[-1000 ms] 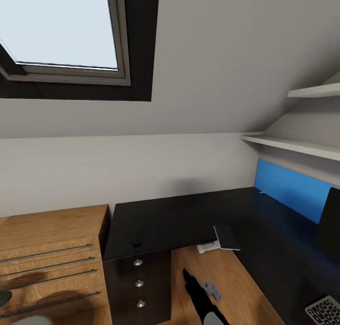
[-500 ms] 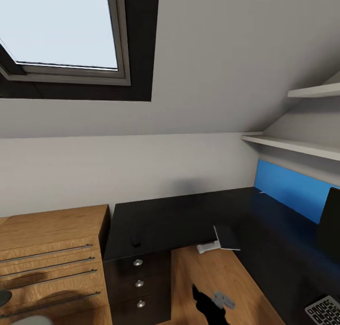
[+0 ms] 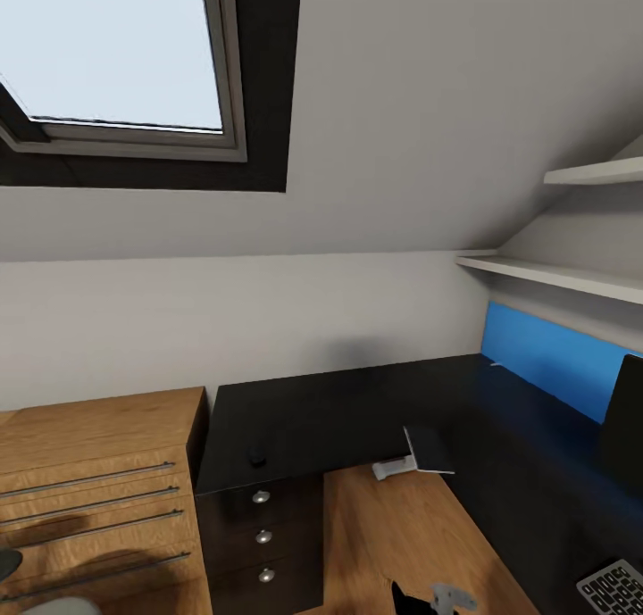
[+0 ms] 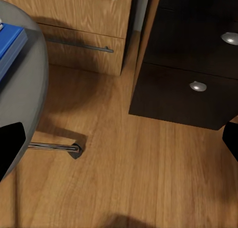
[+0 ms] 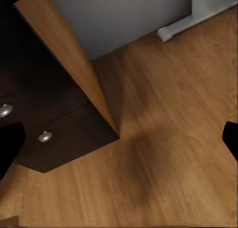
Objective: In the bedroom, organize the workspace by keeping the computer under the desk, ensuring the monitor is on the desk, placing the keyboard on the desk next to the monitor, placing the mouse on the desk next to the keyboard, moving the folder from the swivel chair onto the desk next to the mouse, stacking the notebook on top of the folder with the pen on top of the notebook, and positioning the swivel chair next to the desk.
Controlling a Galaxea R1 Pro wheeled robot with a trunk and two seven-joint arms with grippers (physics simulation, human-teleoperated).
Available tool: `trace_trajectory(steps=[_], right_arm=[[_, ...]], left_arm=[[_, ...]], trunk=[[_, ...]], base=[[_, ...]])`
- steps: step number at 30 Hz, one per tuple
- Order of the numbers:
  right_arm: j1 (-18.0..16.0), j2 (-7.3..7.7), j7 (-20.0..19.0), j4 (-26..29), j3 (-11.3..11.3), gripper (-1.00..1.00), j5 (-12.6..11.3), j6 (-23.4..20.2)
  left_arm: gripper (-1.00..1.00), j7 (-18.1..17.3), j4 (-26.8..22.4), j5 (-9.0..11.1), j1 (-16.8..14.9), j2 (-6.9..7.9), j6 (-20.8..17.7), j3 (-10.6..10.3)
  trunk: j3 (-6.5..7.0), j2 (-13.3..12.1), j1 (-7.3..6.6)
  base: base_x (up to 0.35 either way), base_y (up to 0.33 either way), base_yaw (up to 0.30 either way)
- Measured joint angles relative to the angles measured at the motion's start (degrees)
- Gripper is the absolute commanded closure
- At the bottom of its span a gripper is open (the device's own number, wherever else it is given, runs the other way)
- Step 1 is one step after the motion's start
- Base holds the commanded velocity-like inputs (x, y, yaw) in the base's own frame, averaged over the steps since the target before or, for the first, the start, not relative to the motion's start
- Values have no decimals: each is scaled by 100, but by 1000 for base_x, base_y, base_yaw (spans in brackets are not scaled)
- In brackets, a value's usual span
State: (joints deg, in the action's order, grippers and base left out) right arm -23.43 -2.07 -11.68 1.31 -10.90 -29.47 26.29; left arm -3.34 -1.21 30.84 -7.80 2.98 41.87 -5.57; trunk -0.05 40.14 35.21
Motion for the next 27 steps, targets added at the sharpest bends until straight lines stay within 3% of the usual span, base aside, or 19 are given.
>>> trace_trajectory(steps=[8, 16, 27], right_arm=[[2, 125, 441, -181, -11, -100, 52, 15], [24, 143, 557, -222, -48, -100, 159, 47], [56, 248, 657, -230, -377, -100, 1237, 59]], left_arm=[[-100, -1, 0, 3, 0, 0, 0, 0], [-100, 6, 0, 8, 0, 7, -4, 0], [-100, -5, 0, 2, 0, 9, -9, 0]], trunk=[[0, 0, 0], [0, 0, 0], [0, 0, 0]], base=[[0, 0, 0], [0, 0, 0], [0, 0, 0]])
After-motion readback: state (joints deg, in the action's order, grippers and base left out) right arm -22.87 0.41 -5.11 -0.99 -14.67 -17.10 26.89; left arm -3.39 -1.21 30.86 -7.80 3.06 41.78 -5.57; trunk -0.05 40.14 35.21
